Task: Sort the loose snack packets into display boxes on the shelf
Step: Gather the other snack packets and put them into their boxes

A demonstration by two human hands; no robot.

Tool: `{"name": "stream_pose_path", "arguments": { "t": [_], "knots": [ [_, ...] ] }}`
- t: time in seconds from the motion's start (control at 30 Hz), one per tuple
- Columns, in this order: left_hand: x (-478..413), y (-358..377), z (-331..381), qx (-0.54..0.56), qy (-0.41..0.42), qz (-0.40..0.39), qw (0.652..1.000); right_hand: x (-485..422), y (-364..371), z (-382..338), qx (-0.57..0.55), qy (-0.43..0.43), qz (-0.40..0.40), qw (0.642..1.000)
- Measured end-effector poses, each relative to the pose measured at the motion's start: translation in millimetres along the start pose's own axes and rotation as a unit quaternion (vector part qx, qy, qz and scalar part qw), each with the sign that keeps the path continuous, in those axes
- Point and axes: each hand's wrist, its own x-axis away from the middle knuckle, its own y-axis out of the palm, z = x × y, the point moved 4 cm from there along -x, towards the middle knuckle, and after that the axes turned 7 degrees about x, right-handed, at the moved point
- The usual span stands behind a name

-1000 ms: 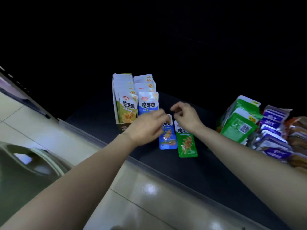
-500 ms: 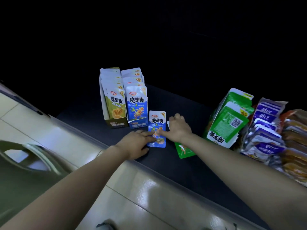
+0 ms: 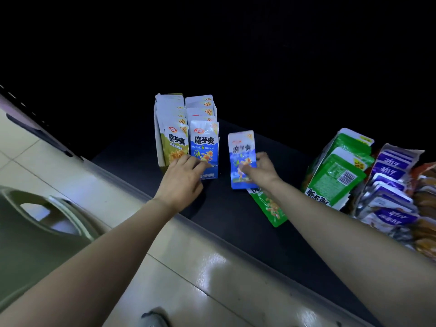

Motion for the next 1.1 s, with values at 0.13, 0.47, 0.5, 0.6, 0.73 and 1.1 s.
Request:
{"name": "stream_pose_path", "arguments": {
  "t": [0.13,0.47,0.5,0.6,0.73,1.1],
  "knots": [
    [-4.3,-1.9,-4.5,0.034,-0.006,0.01,0.999,9.2,-17.2,-43.5,-0.198,-0.11,0.046,0.973],
    [0.0,-14.4,-21.4,0.086,-0.044,0.082,0.992,15.5,60.7,-76.1,-0.128,-0.202,0.015,0.971],
    [0.3,-11.4,-23.5,0.099,-0.052,0.074,0.991,14.3,64.0,-73.7,-0.081,-0.22,0.037,0.971],
    [1.8,-1.6,-28.0,0.116,-0.066,0.025,0.991,17.1,65.3,-71.9,0.035,-0.298,0.085,0.95],
    [1.0,-0.4,-26.8,0.09,-0.073,-0.012,0.993,7.5,50.8,-63.4,0.175,-0.299,0.135,0.928],
    [-2.6,-12.9,-16.3,0.053,-0.058,0.0,0.997,8.9,51.1,-55.9,0.256,-0.188,0.122,0.94]
  ]
}}
